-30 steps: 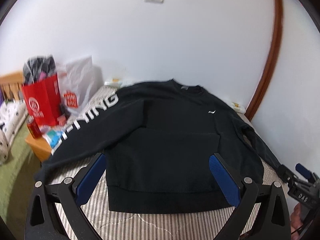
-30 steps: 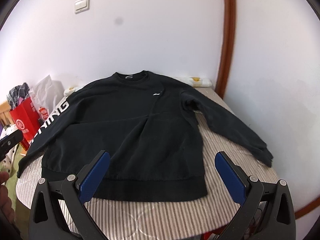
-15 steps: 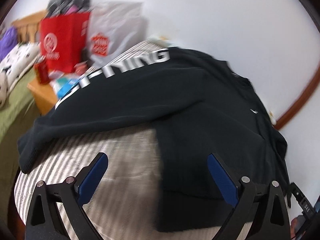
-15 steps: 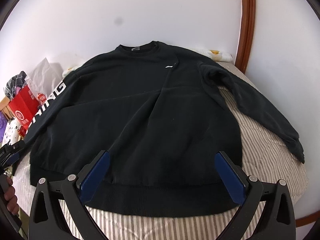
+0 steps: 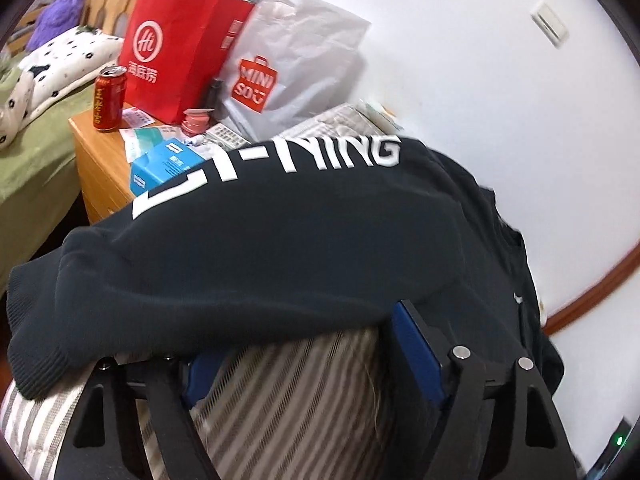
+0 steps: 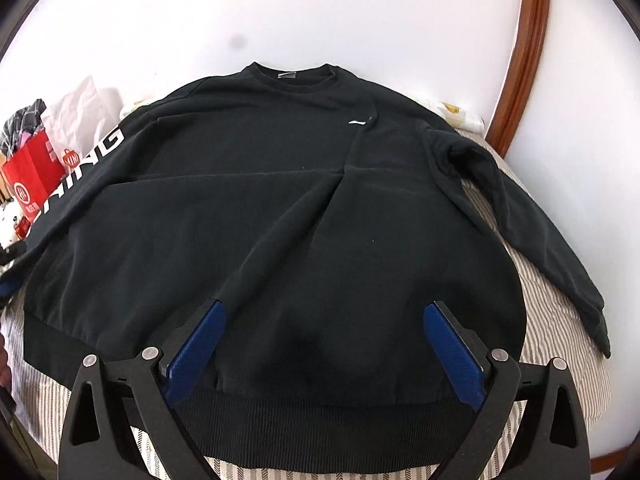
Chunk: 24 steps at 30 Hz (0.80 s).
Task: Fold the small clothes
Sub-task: 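Grasp the lettered sleeve cuff with the left gripper and lift it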
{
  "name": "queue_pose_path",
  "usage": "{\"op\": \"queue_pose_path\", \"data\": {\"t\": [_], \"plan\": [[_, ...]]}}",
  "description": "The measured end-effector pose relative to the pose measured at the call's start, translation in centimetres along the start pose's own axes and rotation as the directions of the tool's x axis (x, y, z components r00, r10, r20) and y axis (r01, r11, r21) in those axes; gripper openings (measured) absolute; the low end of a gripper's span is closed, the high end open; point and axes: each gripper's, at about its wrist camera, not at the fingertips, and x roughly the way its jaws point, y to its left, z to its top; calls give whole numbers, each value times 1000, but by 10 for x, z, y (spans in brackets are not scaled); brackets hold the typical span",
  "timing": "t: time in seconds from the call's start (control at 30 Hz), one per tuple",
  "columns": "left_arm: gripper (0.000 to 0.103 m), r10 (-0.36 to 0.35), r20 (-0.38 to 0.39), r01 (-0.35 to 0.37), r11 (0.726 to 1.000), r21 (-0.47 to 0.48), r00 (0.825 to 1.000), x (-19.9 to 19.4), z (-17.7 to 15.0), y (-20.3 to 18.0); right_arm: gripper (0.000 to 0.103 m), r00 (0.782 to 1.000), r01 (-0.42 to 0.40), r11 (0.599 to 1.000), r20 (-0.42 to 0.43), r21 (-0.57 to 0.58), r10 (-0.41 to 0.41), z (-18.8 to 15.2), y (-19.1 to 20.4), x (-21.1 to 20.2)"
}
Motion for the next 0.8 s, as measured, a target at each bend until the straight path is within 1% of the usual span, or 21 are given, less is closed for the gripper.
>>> {"op": "queue_pose_path", "data": {"t": [0.03, 0.1, 0.13, 0.17, 0.2, 0.27, 0.33, 0.43, 0.53, 0.57, 0.7, 0.8], "plan": [[75, 6, -2, -6, 1000, -1, 1000, 2, 2, 0, 98, 1000, -4, 1000, -3, -1, 4, 1, 1, 2], [60, 66, -2, -66, 998, -4, 998, 6, 7, -2, 98, 1000, -4, 1000, -17, 1, 4, 3, -1, 7], [50, 98, -1, -98, 995, -13, 995, 9, 10, -2, 98, 1000, -2, 1000, -26, 4, 2, 4, -2, 10], [42, 124, 3, -124, 992, -11, 992, 11, 12, -3, 98, 1000, -4, 1000, -29, 8, 4, 5, -4, 11], [38, 142, 1, -142, 990, -3, 990, 13, 13, -4, 98, 1000, -13, 1000, -26, 18, 14, 6, -7, 12], [19, 166, -12, -166, 986, 33, 986, 18, 17, -12, 98, 999, -32, 999, -24, 36, 33, 7, -13, 12], [10, 188, 4, -187, 980, 64, 982, 17, 20, -23, 98, 999, -36, 998, -20, 49, 37, 10, -22, 13], [8, 199, 73, -208, 965, 162, 977, 7, 31, -60, 98, 999, -35, 998, -2, 55, 35, 15, -33, 13], [8, 152, 122, -177, 957, 228, 981, -1, 41, -101, 98, 999, -35, 997, 11, 64, 34, 23, -47, 15], [8, 139, 128, -167, 955, 245, 982, -2, 43, -112, 98, 999, -36, 997, 16, 65, 36, 26, -51, 16], [8, 70, 144, -117, 930, 349, 987, 6, 51, -181, 98, 998, -36, 997, 48, 63, 33, 40, -67, 16], [8, 13, 135, -69, 902, 427, 991, 20, 48, -234, 98, 997, -36, 997, 64, 62, 32, 48, -79, 17]]}}
